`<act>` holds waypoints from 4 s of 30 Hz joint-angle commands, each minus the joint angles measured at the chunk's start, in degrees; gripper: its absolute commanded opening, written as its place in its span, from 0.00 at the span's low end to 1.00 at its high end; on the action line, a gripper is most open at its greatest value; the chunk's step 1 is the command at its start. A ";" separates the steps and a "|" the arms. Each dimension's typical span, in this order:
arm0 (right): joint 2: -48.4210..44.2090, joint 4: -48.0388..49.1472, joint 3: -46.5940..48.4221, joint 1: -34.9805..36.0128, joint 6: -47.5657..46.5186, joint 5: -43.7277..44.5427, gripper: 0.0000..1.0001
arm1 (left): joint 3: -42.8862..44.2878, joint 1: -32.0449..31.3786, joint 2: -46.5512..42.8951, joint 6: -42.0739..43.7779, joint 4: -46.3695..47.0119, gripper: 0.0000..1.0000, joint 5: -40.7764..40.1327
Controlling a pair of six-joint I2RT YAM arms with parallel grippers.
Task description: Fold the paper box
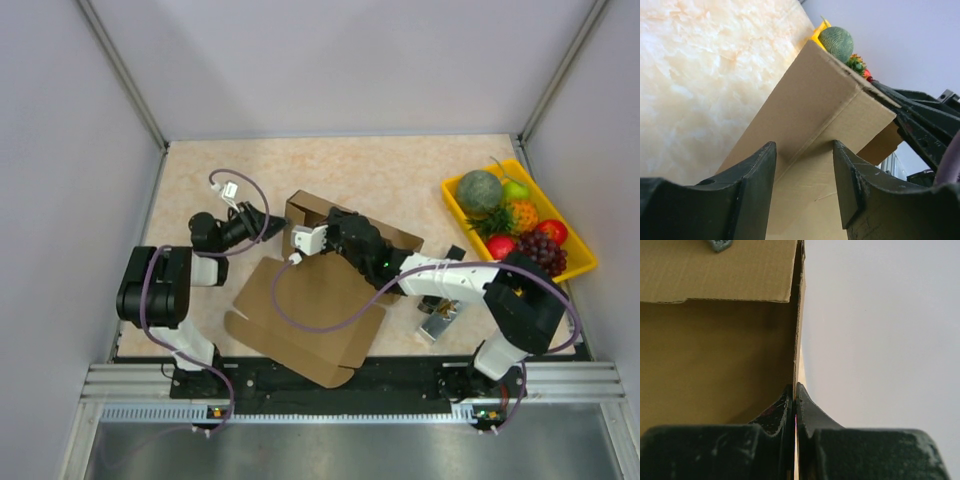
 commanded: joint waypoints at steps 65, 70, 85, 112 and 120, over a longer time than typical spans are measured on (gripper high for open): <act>2.63 8.27 -1.77 2.06 -3.26 -0.75 0.00 | 10.69 -12.69 -8.62 34.12 -30.31 0.45 -29.39; 2.45 8.35 -1.77 2.06 -3.17 -0.66 0.00 | 9.82 -17.44 -9.50 36.23 -30.57 0.41 -39.40; 2.19 8.62 -1.51 1.97 -2.47 -1.36 0.00 | 5.94 -23.59 -10.03 36.40 -25.47 0.09 -62.78; 0.69 7.21 -0.98 2.50 -0.27 -2.59 0.00 | 8.67 -25.26 -3.44 32.12 -22.65 0.08 -67.87; 1.49 7.38 -0.54 3.64 0.61 -1.80 0.00 | 14.38 -27.03 -1.68 30.17 -32.58 0.12 -79.58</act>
